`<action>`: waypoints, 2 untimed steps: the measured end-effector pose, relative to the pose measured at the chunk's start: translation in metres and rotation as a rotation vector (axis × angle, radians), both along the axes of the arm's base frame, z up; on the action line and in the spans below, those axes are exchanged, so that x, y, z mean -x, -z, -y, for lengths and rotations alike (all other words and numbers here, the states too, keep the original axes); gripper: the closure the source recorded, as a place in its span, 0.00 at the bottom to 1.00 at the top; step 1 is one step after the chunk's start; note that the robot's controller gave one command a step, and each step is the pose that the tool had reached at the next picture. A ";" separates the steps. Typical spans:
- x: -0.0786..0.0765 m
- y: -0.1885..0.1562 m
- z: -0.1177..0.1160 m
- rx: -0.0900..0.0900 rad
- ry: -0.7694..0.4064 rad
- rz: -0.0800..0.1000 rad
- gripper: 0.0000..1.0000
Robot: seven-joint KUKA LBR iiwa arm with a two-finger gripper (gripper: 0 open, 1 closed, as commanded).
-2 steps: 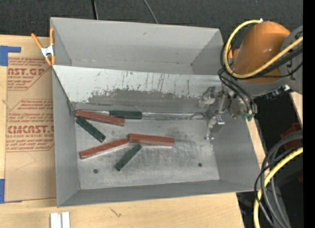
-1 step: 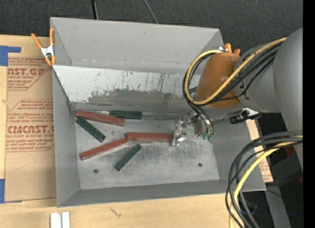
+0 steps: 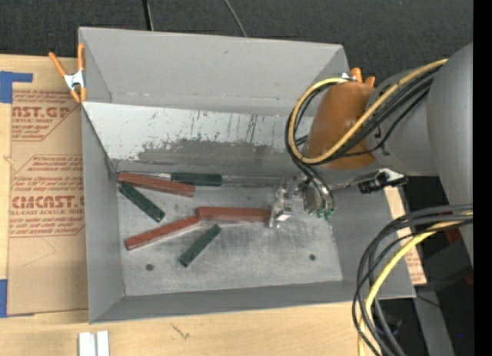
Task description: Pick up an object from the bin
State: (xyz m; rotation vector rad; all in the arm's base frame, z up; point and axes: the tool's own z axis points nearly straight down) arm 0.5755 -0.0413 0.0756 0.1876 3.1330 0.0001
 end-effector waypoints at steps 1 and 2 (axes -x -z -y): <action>-0.004 -0.138 0.006 0.000 0.014 0.001 1.00; -0.004 -0.137 0.006 0.000 0.015 0.000 1.00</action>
Offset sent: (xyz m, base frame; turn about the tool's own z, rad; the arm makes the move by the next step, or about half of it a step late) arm 0.0000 0.0000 0.0000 0.0000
